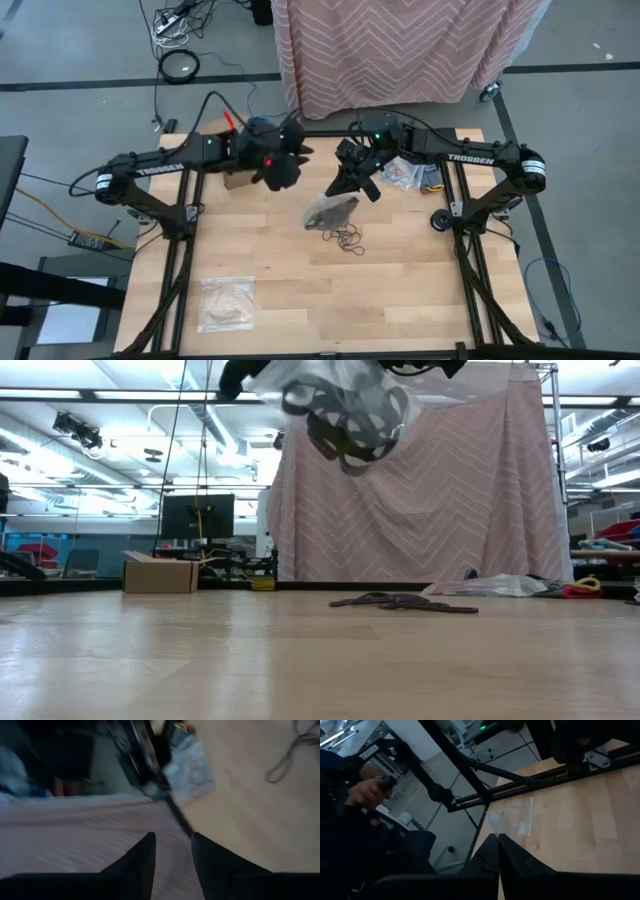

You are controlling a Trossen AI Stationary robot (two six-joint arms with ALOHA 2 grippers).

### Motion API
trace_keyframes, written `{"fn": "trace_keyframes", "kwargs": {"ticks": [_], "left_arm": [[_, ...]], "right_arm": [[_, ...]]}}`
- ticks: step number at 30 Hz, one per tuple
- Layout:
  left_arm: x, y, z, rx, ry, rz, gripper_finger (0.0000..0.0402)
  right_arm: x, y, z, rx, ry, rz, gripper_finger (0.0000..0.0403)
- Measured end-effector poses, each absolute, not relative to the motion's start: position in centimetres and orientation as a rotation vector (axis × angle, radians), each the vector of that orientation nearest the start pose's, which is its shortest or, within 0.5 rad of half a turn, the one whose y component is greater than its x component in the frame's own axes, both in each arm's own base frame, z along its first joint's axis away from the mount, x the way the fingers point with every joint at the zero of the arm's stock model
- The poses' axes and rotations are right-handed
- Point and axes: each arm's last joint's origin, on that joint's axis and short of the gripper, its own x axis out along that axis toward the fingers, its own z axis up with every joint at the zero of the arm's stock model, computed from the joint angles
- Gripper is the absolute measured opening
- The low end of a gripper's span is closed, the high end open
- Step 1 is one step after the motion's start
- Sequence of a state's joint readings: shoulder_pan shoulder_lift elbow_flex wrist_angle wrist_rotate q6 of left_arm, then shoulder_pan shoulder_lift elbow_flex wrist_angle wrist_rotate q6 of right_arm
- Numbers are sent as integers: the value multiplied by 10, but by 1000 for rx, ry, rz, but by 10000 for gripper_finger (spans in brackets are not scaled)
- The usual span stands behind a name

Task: Sort rubber bands
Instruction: Close the transparent zip bag

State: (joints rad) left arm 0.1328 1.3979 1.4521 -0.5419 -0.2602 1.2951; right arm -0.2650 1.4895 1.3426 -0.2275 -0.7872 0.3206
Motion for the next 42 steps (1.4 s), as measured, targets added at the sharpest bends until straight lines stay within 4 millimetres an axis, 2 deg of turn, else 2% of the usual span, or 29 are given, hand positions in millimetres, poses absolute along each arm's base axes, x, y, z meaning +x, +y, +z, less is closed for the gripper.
{"fn": "trace_keyframes", "kwargs": {"ticks": [4,13,22,34,42], "left_arm": [[301,36,396,1394,611,-11,132],[301,23,395,1544,600,-97,132],[299,13,389,1557,629,-190,131],[298,8,387,1561,634,-217,130],[298,7,387,1560,621,-225,130]], "right_arm": [[324,-73,358,505,405,445,0],[326,-90,355,587,401,502,0],[346,-100,336,660,408,542,0],[347,-123,326,705,409,509,0],[343,-133,326,717,401,513,0]]}}
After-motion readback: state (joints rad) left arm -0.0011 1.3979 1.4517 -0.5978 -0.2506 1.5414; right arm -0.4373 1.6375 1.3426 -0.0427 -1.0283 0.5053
